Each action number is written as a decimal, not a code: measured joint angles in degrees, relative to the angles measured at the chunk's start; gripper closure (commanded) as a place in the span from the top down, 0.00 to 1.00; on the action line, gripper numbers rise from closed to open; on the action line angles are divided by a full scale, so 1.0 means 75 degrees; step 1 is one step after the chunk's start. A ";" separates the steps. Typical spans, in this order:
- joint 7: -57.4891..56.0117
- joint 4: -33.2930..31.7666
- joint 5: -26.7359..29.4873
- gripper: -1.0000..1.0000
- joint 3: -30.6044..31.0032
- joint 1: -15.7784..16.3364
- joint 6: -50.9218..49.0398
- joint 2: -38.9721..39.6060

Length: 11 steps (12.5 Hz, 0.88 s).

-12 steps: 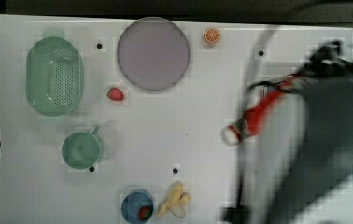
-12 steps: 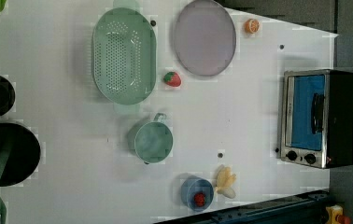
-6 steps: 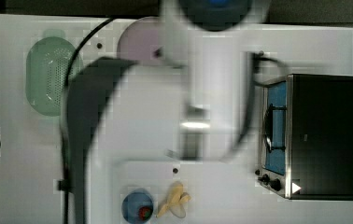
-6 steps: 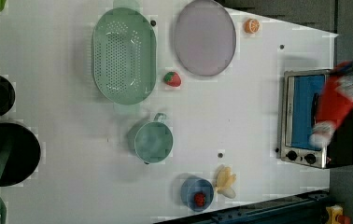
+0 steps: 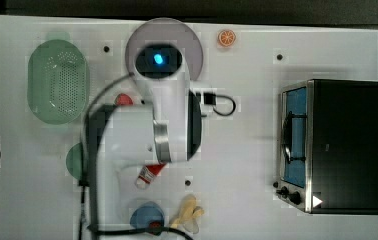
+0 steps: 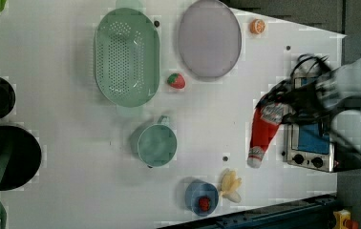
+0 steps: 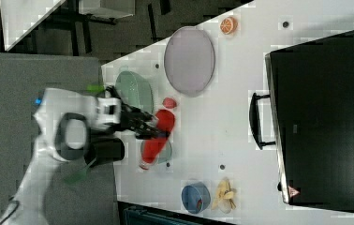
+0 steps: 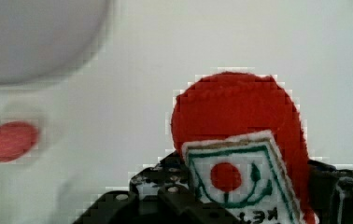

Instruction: Pick Ketchup from oven and place it on table.

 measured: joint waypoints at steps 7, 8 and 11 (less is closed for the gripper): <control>-0.0003 -0.1925 0.0123 0.87 -0.0547 -0.0388 0.2960 0.0700; 0.0016 -0.1910 0.0112 0.98 -0.0570 -0.0407 0.3079 0.0838; 0.0049 -0.1746 0.0107 1.00 -0.0509 -0.0524 0.3609 0.1392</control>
